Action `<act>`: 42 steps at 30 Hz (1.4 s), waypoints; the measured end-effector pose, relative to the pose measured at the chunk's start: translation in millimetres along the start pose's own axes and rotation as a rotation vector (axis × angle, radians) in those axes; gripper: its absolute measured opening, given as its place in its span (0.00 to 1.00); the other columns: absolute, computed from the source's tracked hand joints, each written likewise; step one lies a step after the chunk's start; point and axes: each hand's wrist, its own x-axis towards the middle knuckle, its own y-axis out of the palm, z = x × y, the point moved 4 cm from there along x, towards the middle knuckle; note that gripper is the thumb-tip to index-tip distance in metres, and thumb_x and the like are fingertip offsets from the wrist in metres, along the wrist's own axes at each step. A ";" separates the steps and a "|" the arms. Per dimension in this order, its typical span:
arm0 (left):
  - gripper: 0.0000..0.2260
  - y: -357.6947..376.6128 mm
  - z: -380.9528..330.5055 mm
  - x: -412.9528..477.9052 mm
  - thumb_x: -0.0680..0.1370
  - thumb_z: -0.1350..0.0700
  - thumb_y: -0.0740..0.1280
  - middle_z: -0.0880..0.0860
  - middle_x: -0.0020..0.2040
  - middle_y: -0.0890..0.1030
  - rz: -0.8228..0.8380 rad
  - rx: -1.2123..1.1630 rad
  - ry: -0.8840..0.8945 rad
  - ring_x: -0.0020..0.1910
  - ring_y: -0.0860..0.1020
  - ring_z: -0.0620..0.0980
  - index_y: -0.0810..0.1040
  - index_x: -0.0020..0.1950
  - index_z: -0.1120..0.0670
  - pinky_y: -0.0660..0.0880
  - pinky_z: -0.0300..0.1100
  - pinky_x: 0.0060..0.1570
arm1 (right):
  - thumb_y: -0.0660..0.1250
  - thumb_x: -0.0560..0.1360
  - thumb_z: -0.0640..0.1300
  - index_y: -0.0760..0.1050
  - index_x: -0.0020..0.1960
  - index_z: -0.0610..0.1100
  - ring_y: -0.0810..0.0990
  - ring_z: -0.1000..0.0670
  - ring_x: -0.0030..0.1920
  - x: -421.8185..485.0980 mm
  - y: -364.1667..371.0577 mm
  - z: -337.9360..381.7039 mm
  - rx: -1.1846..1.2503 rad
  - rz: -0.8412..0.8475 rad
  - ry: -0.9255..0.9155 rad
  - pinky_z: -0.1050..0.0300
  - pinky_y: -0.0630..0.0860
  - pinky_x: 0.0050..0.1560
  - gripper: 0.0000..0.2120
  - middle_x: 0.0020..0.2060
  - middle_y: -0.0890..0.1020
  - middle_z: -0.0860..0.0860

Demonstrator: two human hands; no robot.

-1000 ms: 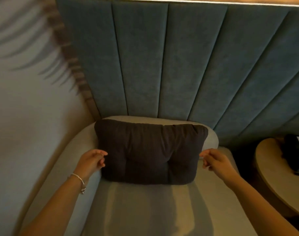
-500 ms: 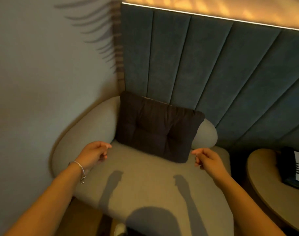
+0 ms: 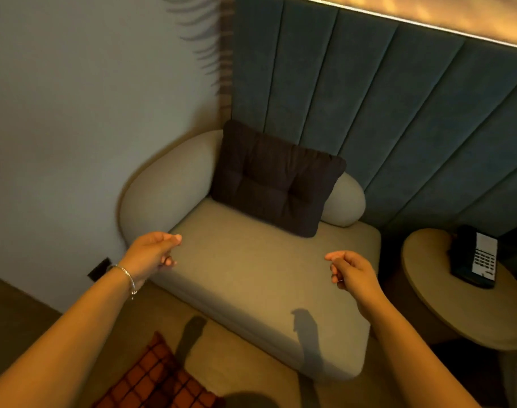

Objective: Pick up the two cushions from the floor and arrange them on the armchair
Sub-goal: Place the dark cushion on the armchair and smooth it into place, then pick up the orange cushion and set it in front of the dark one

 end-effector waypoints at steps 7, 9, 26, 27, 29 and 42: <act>0.09 -50.9 78.9 -104.9 0.77 0.58 0.65 0.49 0.20 0.66 -0.160 -0.037 -0.119 0.18 0.68 0.40 0.73 0.37 0.56 0.78 0.38 0.37 | 0.57 0.78 0.38 0.77 0.45 0.44 0.73 0.52 0.31 -69.5 21.9 -35.1 -0.002 0.107 0.014 0.60 0.69 0.34 0.11 0.31 0.75 0.48; 0.06 -64.4 99.8 -135.5 0.77 0.58 0.65 0.51 0.23 0.65 -0.209 -0.056 -0.142 0.18 0.68 0.41 0.75 0.40 0.57 0.79 0.37 0.35 | 0.56 0.77 0.38 0.78 0.46 0.43 0.72 0.51 0.31 -88.7 29.4 -45.1 -0.017 0.150 0.014 0.59 0.69 0.34 0.11 0.31 0.75 0.47; 0.04 -207.2 258.2 -265.3 0.76 0.60 0.65 0.46 0.20 0.73 -0.541 -0.270 -0.297 0.22 0.74 0.41 0.78 0.42 0.55 0.78 0.34 0.33 | 0.55 0.76 0.33 0.76 0.42 0.42 0.69 0.59 0.20 -201.9 164.1 -105.8 -0.083 0.363 0.062 0.69 0.66 0.22 0.12 0.27 0.66 0.46; 0.05 -216.4 269.0 -267.0 0.76 0.60 0.65 0.44 0.18 0.72 -0.555 -0.282 -0.309 0.21 0.73 0.39 0.78 0.41 0.54 0.78 0.34 0.33 | 0.56 0.76 0.34 0.76 0.42 0.43 0.70 0.59 0.20 -204.1 180.2 -113.9 -0.090 0.391 0.094 0.68 0.66 0.22 0.12 0.26 0.67 0.47; 0.07 -224.9 281.6 -265.6 0.77 0.61 0.64 0.44 0.17 0.71 -0.586 -0.302 -0.320 0.19 0.72 0.38 0.77 0.40 0.53 0.76 0.33 0.30 | 0.57 0.76 0.36 0.77 0.41 0.44 0.71 0.59 0.21 -204.7 202.3 -126.2 -0.115 0.435 0.151 0.67 0.66 0.22 0.11 0.25 0.69 0.50; 0.08 -195.1 578.9 -114.2 0.77 0.58 0.61 0.48 0.34 0.77 -0.536 -0.528 -0.679 0.35 0.75 0.43 0.75 0.39 0.53 0.73 0.40 0.38 | 0.60 0.76 0.41 0.73 0.51 0.42 0.77 0.50 0.42 -119.7 372.9 -409.3 -0.410 0.665 0.449 0.58 0.72 0.42 0.06 0.44 0.79 0.44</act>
